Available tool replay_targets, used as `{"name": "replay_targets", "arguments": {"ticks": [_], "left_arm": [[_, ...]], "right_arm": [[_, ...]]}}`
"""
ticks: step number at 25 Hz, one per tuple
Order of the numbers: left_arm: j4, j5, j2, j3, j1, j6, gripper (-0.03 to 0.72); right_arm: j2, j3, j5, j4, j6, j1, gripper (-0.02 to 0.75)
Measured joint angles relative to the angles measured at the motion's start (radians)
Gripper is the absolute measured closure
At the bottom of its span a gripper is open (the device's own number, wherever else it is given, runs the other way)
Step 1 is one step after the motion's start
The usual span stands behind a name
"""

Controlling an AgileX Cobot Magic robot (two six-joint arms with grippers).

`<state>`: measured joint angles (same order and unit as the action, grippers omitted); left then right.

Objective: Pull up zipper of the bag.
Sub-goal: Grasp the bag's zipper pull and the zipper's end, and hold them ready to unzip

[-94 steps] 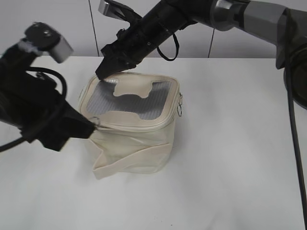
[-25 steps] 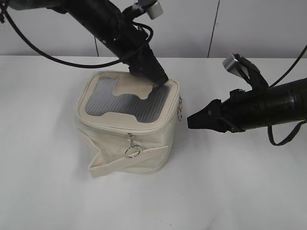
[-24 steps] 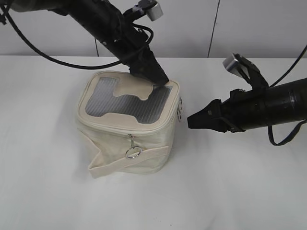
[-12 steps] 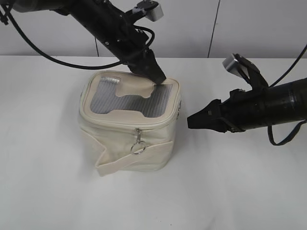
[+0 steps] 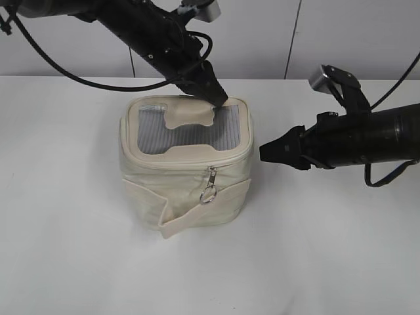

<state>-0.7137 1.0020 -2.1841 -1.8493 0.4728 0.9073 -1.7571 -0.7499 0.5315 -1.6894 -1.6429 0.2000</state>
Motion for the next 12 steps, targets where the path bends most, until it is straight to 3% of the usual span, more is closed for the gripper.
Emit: {"name": "replay_targets", "arguments": {"ticks": [12], "left_arm": [[-0.002, 0.000, 0.000, 0.000, 0.000, -0.002, 0.655]], "right_arm": [[-0.056, -0.069, -0.050, -0.045, -0.141, 0.034, 0.425]]}}
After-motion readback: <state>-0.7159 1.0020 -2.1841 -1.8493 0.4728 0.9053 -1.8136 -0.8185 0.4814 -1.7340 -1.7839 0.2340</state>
